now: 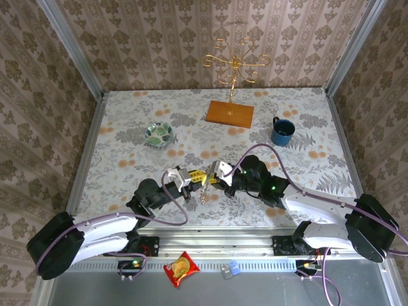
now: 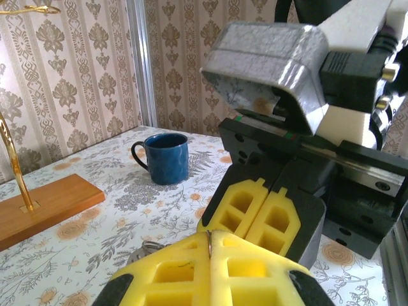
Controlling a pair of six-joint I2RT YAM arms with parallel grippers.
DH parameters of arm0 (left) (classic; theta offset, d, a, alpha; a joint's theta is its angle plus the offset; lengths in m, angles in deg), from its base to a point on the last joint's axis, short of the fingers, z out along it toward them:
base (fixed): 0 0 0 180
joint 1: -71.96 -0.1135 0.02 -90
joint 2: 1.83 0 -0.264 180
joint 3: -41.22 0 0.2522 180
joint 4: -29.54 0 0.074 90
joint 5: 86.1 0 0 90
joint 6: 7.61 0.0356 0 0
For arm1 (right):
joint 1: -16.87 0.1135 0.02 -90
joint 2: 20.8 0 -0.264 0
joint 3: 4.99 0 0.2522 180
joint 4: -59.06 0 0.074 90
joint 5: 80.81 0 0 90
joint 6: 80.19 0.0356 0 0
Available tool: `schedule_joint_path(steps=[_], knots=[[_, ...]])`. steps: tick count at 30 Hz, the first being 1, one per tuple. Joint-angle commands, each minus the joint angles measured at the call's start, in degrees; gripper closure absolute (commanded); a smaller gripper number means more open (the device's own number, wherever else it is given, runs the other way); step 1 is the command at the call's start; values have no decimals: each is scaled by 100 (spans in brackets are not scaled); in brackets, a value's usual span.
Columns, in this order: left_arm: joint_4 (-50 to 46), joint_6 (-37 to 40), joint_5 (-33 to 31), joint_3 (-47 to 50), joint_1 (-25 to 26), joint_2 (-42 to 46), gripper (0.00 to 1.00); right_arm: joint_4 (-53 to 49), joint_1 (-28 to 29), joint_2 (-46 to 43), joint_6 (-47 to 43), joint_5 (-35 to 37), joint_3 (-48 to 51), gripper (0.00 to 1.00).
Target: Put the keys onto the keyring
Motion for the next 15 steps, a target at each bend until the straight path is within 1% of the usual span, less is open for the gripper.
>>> schedule_joint_path(steps=[1, 9, 10, 12, 14, 15], knots=[[-110, 188, -59, -10, 24, 238, 100, -498, 6, -220, -204, 311, -76, 100], [-783, 334, 160, -71, 30, 371, 100, -1023, -16, -543, -275, 410, -334, 100], [-810, 325, 168, -74, 26, 365, 96, -1075, -11, -582, -272, 418, -374, 100], [-778, 320, 175, -49, 30, 388, 85, -1203, -16, -628, -297, 437, -454, 100], [-766, 329, 129, -39, 23, 442, 71, -1344, -13, -646, -337, 468, -552, 100], [-766, 337, 64, -28, 30, 487, 62, -1402, -14, -638, -353, 488, -597, 100]])
